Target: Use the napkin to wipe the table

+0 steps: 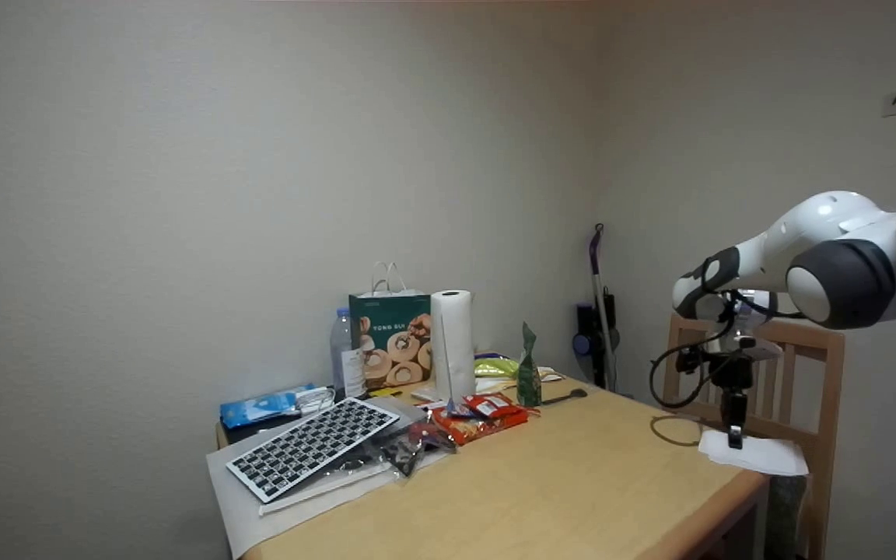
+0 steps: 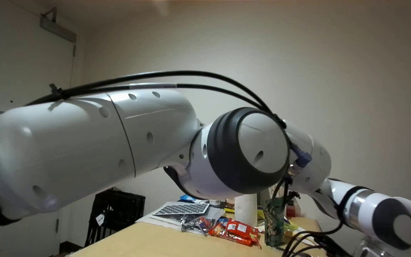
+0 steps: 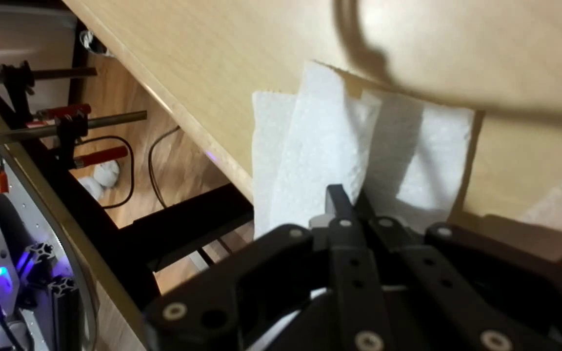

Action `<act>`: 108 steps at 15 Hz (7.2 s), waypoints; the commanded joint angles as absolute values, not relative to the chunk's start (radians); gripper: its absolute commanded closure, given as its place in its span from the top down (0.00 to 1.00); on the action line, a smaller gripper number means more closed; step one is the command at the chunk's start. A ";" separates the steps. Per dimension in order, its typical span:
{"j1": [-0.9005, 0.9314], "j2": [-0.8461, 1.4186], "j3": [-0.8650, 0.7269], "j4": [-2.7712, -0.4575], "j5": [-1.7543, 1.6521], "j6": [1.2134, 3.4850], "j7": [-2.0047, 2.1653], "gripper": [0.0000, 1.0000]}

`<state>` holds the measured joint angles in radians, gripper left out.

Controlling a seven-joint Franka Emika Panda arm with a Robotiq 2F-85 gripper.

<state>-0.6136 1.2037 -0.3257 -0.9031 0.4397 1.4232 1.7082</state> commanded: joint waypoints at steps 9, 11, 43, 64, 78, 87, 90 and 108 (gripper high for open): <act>-0.429 1.207 -0.356 -0.904 0.321 1.426 1.697 0.00; -0.387 1.221 -0.352 -0.905 0.286 1.436 1.664 0.00; 0.050 1.254 -0.315 -0.870 -0.026 1.413 1.436 0.00; 0.149 1.217 -0.271 -0.868 -0.049 1.508 0.955 0.01; 0.201 1.216 -0.270 -0.870 -0.150 1.663 0.606 0.01; 0.186 1.243 -0.207 -0.893 -0.129 1.683 0.300 0.00; 0.220 1.234 -0.249 -0.917 -0.147 1.625 0.318 0.00; 0.193 1.204 -0.203 -0.966 -0.117 1.652 -0.072 0.00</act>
<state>0.2026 1.1976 -0.2484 -0.8952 -0.1524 1.6553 -0.0227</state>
